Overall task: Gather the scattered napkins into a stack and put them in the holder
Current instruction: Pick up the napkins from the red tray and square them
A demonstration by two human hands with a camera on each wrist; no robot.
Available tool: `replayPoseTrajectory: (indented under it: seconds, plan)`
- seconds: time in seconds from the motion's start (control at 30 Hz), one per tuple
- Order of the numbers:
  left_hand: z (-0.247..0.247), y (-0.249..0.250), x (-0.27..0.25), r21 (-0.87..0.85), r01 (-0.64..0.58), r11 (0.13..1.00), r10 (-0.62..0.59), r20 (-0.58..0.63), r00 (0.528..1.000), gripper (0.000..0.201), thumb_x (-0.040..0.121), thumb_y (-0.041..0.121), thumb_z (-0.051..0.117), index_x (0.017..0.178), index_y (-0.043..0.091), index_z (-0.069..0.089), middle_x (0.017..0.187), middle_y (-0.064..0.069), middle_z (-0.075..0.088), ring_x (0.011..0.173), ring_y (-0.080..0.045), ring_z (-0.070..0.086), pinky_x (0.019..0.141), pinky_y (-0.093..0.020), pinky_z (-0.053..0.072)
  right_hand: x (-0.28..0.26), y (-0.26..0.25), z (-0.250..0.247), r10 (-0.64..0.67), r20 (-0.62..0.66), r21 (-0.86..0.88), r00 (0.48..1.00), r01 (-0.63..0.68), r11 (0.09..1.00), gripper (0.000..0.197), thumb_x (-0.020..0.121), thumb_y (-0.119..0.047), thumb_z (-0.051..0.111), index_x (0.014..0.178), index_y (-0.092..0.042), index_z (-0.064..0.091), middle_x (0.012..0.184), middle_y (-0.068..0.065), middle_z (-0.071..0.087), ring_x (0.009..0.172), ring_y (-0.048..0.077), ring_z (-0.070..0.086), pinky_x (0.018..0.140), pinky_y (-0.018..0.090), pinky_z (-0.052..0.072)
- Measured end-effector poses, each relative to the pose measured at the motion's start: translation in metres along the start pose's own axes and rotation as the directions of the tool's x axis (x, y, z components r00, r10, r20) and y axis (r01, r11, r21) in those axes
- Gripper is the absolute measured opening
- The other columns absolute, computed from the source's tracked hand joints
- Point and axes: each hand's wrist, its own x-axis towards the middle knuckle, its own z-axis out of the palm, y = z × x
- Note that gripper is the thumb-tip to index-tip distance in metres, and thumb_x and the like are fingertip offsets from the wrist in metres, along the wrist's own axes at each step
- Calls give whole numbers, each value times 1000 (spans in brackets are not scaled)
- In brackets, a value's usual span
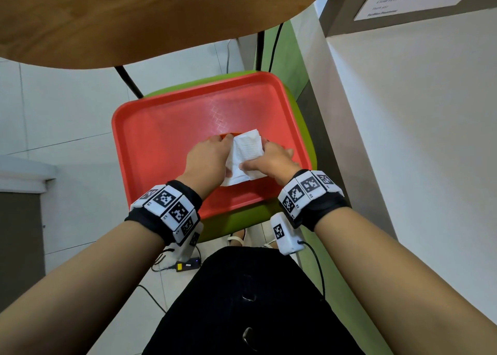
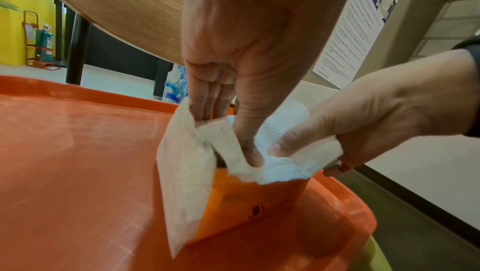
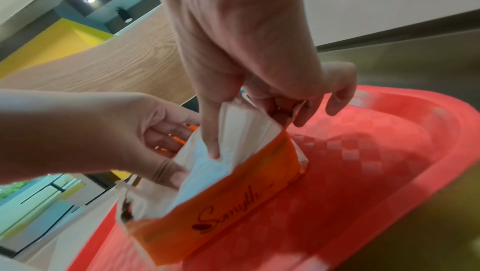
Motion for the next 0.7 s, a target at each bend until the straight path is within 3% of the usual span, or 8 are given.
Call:
replayPoseTrajectory:
  seconds: [0.07,0.2,0.4,0.47,0.57,0.63,0.7]
  plan:
    - [1,0,0,14,-5,1000,5,0,1000,72,73,14,76,138,13,45,115,-12,62,96,-36,62,61,-35,37,2,0,-2,8,30,-8,1000,-8,1000,54,69,-41,78,117,-27,59,118,3,59,130,35,27,106,48,31]
    - [0,1,0,27,-15,1000,15,-5,1000,70,74,13,75,137,11,46,115,-14,62,95,-36,62,61,-35,38,3,1,-1,4,30,-6,1000,-4,1000,57,67,-41,79,118,-27,58,112,-1,59,129,34,28,105,48,32]
    - [-5,0,0,63,-14,998,14,10,1000,59,73,15,78,124,6,50,109,-15,64,93,-38,63,61,-35,36,-9,-3,7,-51,-100,-119,994,39,992,55,66,-40,74,117,-28,55,120,1,57,118,28,34,80,38,27]
    - [-8,-1,1,81,-11,997,9,25,1000,59,72,20,80,122,7,50,107,-13,65,92,-36,63,60,-36,40,-11,-1,8,-78,-109,-92,991,68,993,60,67,-40,74,121,-30,51,122,0,55,121,28,33,79,37,25]
    - [-13,-2,2,64,-11,998,9,33,999,61,70,29,82,120,11,51,104,-8,66,91,-32,63,63,-35,44,-13,5,5,-111,-93,25,989,114,993,69,67,-38,76,130,-31,46,109,-5,56,122,25,32,81,35,25]
    - [-15,-2,4,13,-19,1000,18,53,998,66,67,36,84,121,13,52,103,-6,66,93,-29,62,65,-33,44,-13,7,2,-92,-71,101,993,99,990,77,66,-37,78,134,-31,43,114,-4,56,123,23,32,86,34,27]
    - [-16,-4,6,-69,-23,997,30,92,995,77,62,39,87,126,15,52,107,-6,65,98,-28,60,72,-35,47,-12,6,2,-92,-28,143,995,95,985,72,65,-37,79,130,-29,50,119,-1,59,119,21,34,93,34,32]
